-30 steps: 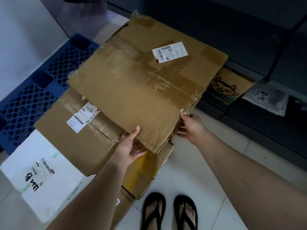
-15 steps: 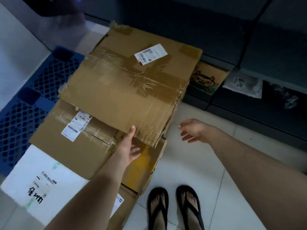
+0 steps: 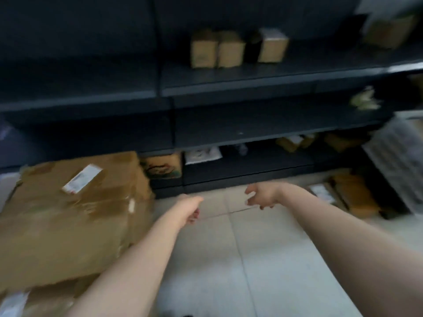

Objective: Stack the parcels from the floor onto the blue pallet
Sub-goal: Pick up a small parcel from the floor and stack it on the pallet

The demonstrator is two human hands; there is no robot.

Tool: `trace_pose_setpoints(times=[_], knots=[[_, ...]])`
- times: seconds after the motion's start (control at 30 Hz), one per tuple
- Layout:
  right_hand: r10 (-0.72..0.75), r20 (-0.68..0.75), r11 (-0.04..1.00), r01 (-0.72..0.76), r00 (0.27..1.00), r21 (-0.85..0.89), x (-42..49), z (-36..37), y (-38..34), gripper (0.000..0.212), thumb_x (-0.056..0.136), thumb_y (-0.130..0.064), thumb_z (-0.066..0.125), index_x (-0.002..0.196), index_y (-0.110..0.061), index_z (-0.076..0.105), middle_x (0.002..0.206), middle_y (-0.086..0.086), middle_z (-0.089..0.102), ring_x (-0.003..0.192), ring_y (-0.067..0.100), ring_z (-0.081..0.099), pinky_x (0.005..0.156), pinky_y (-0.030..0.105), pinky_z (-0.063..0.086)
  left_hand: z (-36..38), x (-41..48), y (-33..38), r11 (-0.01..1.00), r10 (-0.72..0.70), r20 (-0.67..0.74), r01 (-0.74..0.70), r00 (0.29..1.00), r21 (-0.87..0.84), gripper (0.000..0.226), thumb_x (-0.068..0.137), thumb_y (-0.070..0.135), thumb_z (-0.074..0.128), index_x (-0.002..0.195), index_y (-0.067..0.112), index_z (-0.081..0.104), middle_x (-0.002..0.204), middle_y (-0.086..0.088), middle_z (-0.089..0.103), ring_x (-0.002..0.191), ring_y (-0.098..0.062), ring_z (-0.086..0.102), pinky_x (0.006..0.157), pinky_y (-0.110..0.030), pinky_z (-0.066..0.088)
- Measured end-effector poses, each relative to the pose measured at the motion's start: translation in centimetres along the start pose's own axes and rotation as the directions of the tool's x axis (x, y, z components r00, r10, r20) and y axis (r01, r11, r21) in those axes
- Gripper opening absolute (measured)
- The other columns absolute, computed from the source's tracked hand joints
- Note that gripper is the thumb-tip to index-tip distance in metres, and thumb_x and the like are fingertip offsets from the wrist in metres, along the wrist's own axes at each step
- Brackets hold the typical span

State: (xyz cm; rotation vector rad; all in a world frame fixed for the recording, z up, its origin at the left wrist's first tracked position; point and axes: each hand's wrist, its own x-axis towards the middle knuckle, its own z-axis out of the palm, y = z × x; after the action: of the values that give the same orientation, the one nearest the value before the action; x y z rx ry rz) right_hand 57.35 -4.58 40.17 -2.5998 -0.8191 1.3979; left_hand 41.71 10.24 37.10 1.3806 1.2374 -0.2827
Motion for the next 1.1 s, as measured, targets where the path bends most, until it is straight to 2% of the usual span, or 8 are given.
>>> trace_pose_setpoints(times=[0.1,0.23,0.37,0.47,0.57,0.67,0.97,1.1], knots=[[0.135,-0.042,0.988,-0.131,0.990,0.083,-5.7,-2.6,11.1,0.052,0.092,-0.037,0.054,0.140,-0.022,0.040,0.121,0.004,0.057,0.090,0.018,0.062,0.085,0.033,0.053,7.7,-2.5,5.8,0.976,0.091,0.026,-0.095,0.995,0.196,0.016,0.091,0.023,0.056,0.087,0.008,0.053,0.080,-0.013,0.055,0.059,-0.020,0.047,0.055,-0.023,0.033],[0.324,-0.091,0.927,-0.297,0.942,0.229,-13.2,-3.3,27.0,0.045,0.092,-0.034,0.052,0.132,-0.014,0.048,0.102,0.006,0.060,0.082,0.022,0.063,0.061,0.025,0.046,21.0,-6.6,11.0,0.892,0.163,0.175,-0.221,0.971,0.394,0.019,0.092,0.027,0.055,0.102,0.012,0.049,0.084,-0.010,0.057,0.065,-0.019,0.053,0.063,-0.027,0.042],[0.506,-0.057,0.812,-0.453,0.861,0.367,-19.4,-2.1,42.3,0.040,0.094,-0.032,0.052,0.124,-0.006,0.049,0.069,0.001,0.043,0.072,0.024,0.054,0.052,0.022,0.035,35.3,-9.9,12.5,0.876,0.106,0.358,-0.258,0.928,0.408,0.038,0.093,0.033,0.054,0.123,0.009,0.049,0.090,-0.013,0.057,0.076,-0.022,0.057,0.069,-0.031,0.043],[0.577,-0.035,0.748,-0.510,0.816,0.425,-22.0,-1.4,50.5,0.026,0.094,-0.032,0.051,0.102,-0.007,0.051,0.068,-0.001,0.042,0.063,0.021,0.054,0.050,0.020,0.036,43.3,-10.6,12.3,0.870,0.061,0.371,-0.232,0.926,0.435,0.044,0.093,0.034,0.054,0.127,0.007,0.047,0.088,-0.012,0.056,0.079,-0.023,0.056,0.076,-0.036,0.046],[0.581,-0.029,0.707,-0.488,0.813,0.511,-21.4,-1.4,55.8,0.033,0.094,-0.029,0.051,0.111,-0.001,0.056,0.075,0.004,0.050,0.064,0.021,0.055,0.052,0.022,0.037,48.8,-9.8,12.0,0.854,0.028,0.348,-0.203,0.937,0.479,0.045,0.092,0.033,0.055,0.127,0.006,0.047,0.104,-0.017,0.057,0.092,-0.027,0.055,0.088,-0.041,0.047],[0.556,-0.006,0.656,-0.434,0.831,0.617,-18.6,-1.6,58.6,0.040,0.095,-0.026,0.050,0.125,0.002,0.051,0.088,0.010,0.051,0.063,0.019,0.053,0.054,0.024,0.036,52.2,-7.4,11.8,0.858,0.005,0.295,-0.155,0.956,0.489,0.046,0.092,0.034,0.055,0.129,0.008,0.044,0.113,-0.021,0.056,0.092,-0.027,0.055,0.081,-0.038,0.045],[0.475,0.114,0.599,-0.416,0.873,0.684,1.8,-2.5,64.7,0.051,0.091,-0.034,0.057,0.131,-0.003,0.048,0.080,0.002,0.048,0.080,0.021,0.054,0.053,0.021,0.034,59.4,10.0,9.3,0.917,-0.177,0.173,0.099,0.969,0.387,0.030,0.088,0.036,0.061,0.100,0.015,0.042,0.088,-0.014,0.053,0.075,-0.024,0.055,0.059,-0.029,0.043],[0.521,0.067,0.464,-0.349,0.851,0.814,16.2,-1.2,68.4,0.059,0.084,-0.033,0.069,0.132,-0.004,0.049,0.093,0.010,0.053,0.077,0.022,0.051,0.053,0.021,0.034,63.3,21.7,7.0,0.946,-0.181,0.079,0.151,0.980,0.288,0.020,0.087,0.031,0.064,0.086,0.016,0.051,0.067,-0.009,0.052,0.059,-0.019,0.051,0.058,-0.028,0.046]])
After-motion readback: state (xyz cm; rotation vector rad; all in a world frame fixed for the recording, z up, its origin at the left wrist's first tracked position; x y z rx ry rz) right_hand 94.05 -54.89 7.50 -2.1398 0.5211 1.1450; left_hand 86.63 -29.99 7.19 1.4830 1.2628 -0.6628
